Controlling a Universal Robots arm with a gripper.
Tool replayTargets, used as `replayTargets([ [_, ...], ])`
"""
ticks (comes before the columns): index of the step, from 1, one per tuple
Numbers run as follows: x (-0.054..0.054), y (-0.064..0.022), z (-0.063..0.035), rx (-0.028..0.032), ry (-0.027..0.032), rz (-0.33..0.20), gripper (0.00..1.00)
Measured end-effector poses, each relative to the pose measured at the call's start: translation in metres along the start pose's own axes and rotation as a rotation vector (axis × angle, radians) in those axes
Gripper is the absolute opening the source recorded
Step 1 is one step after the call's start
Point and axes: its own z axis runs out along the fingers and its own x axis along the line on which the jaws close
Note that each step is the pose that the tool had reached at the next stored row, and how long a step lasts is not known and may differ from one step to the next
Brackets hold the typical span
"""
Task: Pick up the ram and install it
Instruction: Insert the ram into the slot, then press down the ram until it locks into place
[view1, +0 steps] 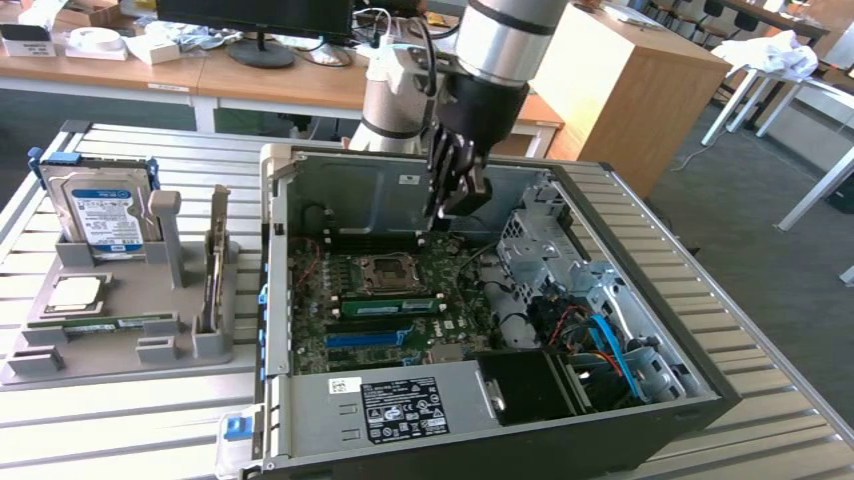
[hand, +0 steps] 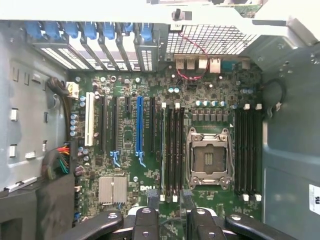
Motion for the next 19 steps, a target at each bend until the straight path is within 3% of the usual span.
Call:
replayTargets([
  [16, 0.0, 0.0, -0.0012, 0.0, -0.0001, 0.0, 0.3],
  [18, 0.0, 0.0, -0.0012, 0.0, -0.0001, 0.0, 0.17],
  [19, 0.0, 0.0, -0.0013, 0.0, 0.0, 0.0, 0.17],
])
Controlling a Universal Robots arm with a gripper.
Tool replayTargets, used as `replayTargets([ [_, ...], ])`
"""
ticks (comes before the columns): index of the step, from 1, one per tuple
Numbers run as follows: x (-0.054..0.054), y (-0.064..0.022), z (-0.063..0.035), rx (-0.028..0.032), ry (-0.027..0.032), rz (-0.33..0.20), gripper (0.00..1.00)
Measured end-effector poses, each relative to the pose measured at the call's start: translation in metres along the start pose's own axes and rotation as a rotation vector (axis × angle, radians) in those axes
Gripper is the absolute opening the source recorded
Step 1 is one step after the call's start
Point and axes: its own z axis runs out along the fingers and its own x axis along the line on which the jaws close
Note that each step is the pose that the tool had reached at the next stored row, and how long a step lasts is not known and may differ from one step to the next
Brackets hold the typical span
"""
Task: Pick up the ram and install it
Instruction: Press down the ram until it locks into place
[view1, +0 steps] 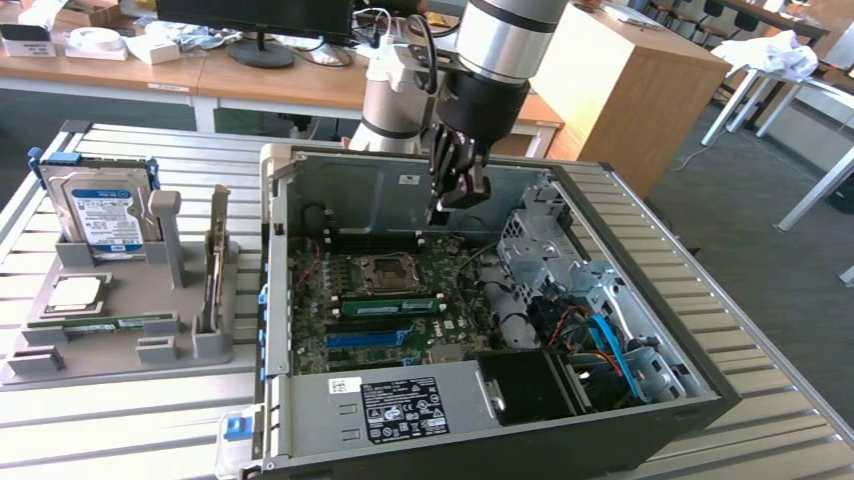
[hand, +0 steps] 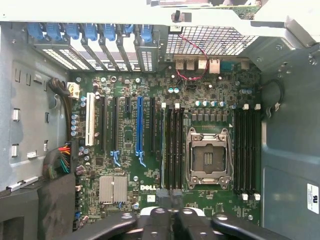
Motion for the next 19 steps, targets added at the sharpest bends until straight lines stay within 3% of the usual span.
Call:
replayTargets([
  [2, 0.0, 0.0, 0.0, 0.0, 0.0, 0.0, 0.1],
  [11, 0.0, -0.0002, 0.0, 0.0, 0.0001, 0.0, 0.1],
  [19, 0.0, -0.0066, -0.0003, 0.0, 0.0001, 0.0, 0.1],
])
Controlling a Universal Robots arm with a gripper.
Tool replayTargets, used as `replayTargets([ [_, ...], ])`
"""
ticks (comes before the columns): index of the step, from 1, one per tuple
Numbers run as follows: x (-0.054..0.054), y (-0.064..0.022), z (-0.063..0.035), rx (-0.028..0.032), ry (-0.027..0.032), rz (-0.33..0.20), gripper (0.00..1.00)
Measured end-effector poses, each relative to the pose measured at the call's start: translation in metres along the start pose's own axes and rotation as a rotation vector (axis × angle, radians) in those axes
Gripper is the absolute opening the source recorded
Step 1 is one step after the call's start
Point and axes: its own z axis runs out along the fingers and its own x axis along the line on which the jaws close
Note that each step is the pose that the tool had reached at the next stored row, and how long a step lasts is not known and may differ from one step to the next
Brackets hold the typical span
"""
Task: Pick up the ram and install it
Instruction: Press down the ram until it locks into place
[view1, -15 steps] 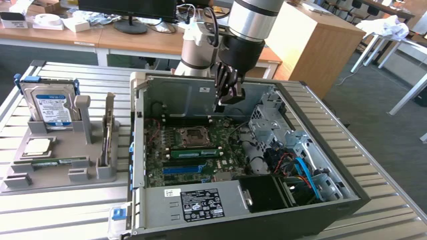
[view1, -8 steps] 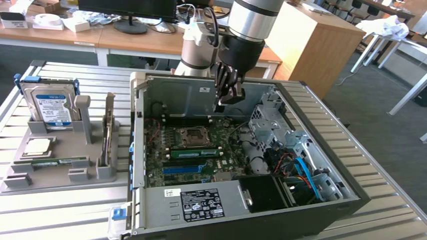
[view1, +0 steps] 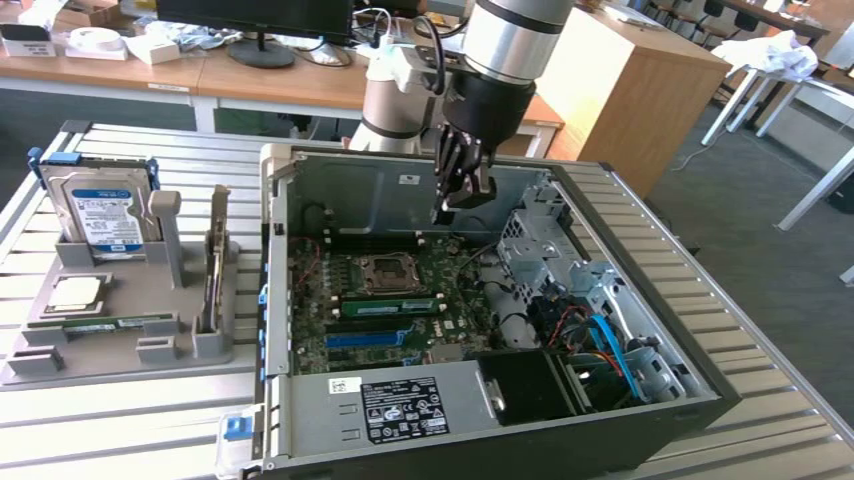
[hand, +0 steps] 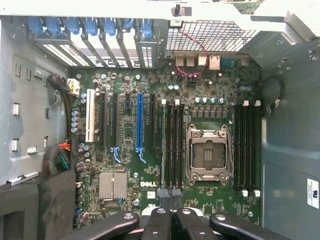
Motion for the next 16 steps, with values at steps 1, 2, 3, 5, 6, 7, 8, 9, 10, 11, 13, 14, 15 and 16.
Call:
replayTargets([
  [1, 0.0, -0.001, 0.0, 0.0, 0.0, 0.0, 0.1],
  [2, 0.0, -0.002, -0.0001, 0.0, -0.0001, 0.0, 0.1],
  [3, 0.0, -0.0031, -0.0001, 0.0, 0.0, 0.0, 0.1],
  [5, 0.0, -0.0052, -0.0002, 0.0, -0.0001, 0.0, 0.1],
  [6, 0.0, -0.0061, -0.0003, 0.0, 0.0, 0.0, 0.1],
  [7, 0.0, -0.007, -0.0003, 0.0, 0.0, 0.0, 0.1],
  [8, 0.0, -0.0079, -0.0003, 0.0, -0.0001, 0.0, 0.1],
  [9, 0.0, -0.0088, -0.0004, 0.0, -0.0001, 0.0, 0.1],
  [10, 0.0, -0.0098, -0.0004, 0.0, 0.0, 0.0, 0.1],
  [11, 0.0, -0.0107, -0.0005, 0.0, -0.0001, 0.0, 0.1],
  [13, 0.0, -0.0125, -0.0006, 0.0, 0.0, 0.0, 0.1],
  [14, 0.0, -0.0136, -0.0006, 0.0, 0.0, 0.0, 0.1],
  [15, 0.0, -0.0146, -0.0007, 0.0, 0.0, 0.0, 0.1],
  [16, 0.0, -0.0156, -0.0007, 0.0, 0.0, 0.0, 0.1],
])
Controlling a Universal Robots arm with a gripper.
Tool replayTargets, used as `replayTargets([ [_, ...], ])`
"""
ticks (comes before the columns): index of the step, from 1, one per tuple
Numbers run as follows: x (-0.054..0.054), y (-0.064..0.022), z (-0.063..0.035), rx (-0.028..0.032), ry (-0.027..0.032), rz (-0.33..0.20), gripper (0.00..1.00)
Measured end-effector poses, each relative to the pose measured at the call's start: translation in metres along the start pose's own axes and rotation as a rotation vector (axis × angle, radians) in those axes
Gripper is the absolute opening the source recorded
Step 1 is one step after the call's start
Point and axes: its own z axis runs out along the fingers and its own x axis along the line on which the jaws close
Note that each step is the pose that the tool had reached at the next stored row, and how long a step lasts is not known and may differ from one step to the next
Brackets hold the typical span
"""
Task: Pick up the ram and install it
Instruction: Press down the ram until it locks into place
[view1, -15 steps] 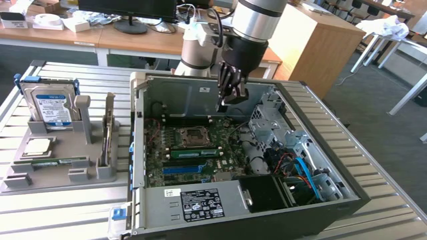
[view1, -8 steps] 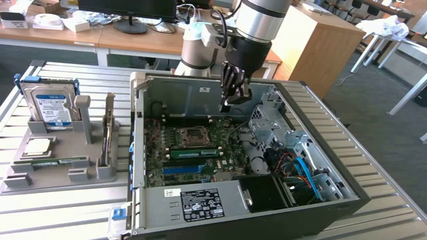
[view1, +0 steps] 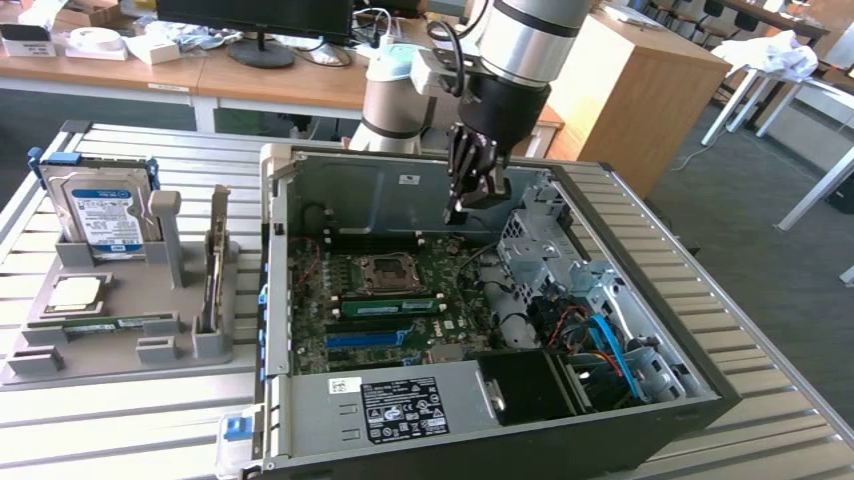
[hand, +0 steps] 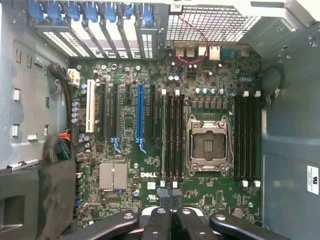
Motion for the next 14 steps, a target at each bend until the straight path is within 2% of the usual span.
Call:
replayTargets([
  [7, 0.0, -0.0068, -0.0003, 0.0, -0.0001, 0.0, 0.1],
  [14, 0.0, -0.0073, -0.0003, 0.0, 0.0001, 0.0, 0.1],
])
